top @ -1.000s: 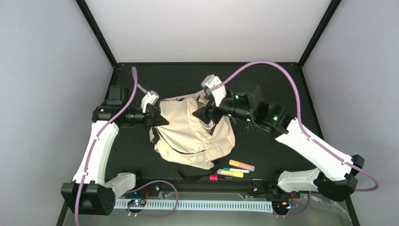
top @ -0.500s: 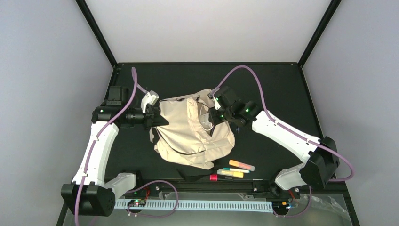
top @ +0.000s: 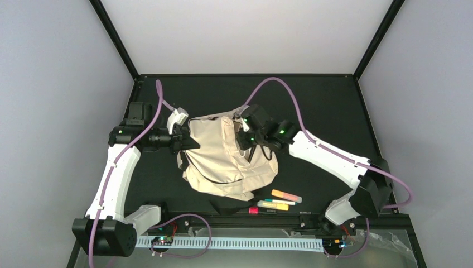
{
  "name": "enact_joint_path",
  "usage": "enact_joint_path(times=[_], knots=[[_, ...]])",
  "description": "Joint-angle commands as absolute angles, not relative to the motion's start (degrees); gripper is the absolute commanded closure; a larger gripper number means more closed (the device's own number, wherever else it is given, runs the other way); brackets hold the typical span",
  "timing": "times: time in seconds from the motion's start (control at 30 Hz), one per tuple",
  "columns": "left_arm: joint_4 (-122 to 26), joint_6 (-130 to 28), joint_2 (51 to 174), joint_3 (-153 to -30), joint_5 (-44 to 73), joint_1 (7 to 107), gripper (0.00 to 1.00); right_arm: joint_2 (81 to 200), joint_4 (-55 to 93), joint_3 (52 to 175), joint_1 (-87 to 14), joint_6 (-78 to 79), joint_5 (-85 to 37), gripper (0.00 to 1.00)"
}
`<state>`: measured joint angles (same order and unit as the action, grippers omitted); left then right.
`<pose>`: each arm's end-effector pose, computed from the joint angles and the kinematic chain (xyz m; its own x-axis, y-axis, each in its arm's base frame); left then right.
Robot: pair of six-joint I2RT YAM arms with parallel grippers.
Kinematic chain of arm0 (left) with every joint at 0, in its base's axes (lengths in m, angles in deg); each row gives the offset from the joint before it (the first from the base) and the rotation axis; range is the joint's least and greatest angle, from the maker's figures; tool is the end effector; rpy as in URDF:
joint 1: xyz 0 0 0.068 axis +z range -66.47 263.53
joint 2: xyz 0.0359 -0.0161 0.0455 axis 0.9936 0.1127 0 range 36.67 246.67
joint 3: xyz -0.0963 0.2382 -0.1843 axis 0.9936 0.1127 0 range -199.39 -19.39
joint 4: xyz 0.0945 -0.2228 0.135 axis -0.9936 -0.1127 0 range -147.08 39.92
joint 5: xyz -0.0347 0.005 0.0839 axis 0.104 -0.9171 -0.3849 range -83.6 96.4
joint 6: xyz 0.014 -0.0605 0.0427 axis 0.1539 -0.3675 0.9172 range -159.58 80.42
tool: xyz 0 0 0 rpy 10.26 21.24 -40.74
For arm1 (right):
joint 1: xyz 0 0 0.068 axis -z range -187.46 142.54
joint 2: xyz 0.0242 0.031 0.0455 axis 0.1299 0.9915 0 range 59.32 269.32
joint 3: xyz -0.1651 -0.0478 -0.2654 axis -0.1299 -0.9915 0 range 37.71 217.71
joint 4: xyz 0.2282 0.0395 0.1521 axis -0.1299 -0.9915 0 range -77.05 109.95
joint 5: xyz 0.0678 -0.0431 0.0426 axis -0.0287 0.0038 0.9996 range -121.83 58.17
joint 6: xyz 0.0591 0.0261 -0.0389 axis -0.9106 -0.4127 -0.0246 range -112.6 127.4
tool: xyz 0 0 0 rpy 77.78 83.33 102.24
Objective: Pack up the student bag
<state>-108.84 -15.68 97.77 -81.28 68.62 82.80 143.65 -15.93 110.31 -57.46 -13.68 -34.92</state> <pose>0.1859 -0.0587 0.3594 -0.5825 0.1963 -0.7888 0.7779 0.4162 -0.4709 0.2281 0.2663 0.3245 -0.7097 -0.2871 -0.6434 -0.5212 0.8284 0.2053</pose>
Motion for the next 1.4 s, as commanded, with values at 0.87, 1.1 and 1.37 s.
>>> enact_joint_path(times=[0.87,1.1,1.37], knots=[[-111.5,-11.2,96.8,-87.4,76.2,84.5,0.99,145.0,-14.6,115.6,-52.7,7.8,-12.8,0.39],[-110.3,-12.5,96.6,-86.6,73.9,85.0,0.98,124.3,-14.8,107.7,-52.4,-1.2,-9.5,0.2],[-105.8,-17.1,95.9,-85.4,67.2,86.8,0.98,125.5,-43.0,95.4,-50.9,-19.6,-35.9,0.41]])
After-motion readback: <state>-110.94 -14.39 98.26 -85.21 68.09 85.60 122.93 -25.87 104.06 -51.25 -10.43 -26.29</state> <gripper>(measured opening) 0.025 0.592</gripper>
